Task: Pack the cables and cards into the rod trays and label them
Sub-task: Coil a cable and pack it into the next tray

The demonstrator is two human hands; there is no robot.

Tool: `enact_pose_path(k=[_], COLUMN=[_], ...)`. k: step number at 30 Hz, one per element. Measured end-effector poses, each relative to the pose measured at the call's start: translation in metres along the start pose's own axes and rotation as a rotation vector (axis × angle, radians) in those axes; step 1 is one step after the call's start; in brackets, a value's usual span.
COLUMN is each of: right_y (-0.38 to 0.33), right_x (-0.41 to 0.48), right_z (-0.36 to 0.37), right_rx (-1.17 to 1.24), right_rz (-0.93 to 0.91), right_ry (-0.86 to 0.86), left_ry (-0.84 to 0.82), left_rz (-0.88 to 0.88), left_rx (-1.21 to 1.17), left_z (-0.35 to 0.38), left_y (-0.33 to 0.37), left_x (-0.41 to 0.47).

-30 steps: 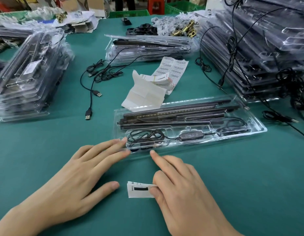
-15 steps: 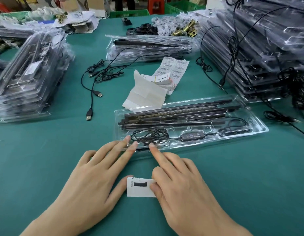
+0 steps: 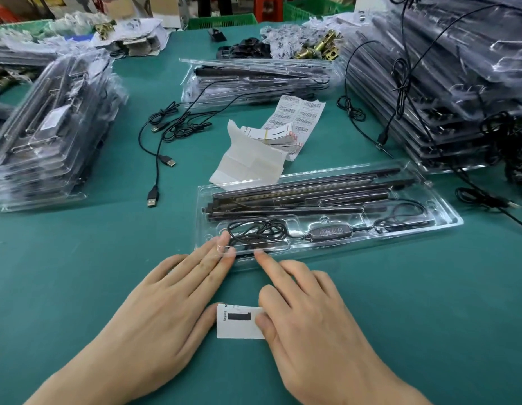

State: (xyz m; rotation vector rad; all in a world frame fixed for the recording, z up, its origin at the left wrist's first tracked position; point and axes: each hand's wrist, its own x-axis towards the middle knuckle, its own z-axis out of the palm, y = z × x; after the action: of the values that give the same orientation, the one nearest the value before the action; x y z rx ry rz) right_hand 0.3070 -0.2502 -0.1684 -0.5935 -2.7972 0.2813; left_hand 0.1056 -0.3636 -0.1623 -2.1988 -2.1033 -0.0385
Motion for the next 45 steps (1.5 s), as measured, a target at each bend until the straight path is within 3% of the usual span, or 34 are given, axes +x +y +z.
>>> enact_pose_path(k=[27,36,41,45], right_y=[-0.003,0.001,0.004,0.018], right_x=[0.014,0.014,0.005,0.014], right_z=[-0.006,-0.017,-0.025,-0.038], right_rx=[-0.015,0.152,0.412,0.729], right_rz=[0.048,0.060,0.229,0.573], right_ry=[-0.105,-0.098,0.000,-0.241], left_ry=[-0.027,-0.055,-0.078,-0.082], left_rz=[-0.035,-0.079,-0.099,-0.112], left_rx=[-0.133,-0.202,-0.221,-0.240], left_z=[-0.001,-0.002,-0.003,-0.003], left_y=[0.000,0.001,0.001,0.002], left_x=[0.003,0.007,0.007,0.008])
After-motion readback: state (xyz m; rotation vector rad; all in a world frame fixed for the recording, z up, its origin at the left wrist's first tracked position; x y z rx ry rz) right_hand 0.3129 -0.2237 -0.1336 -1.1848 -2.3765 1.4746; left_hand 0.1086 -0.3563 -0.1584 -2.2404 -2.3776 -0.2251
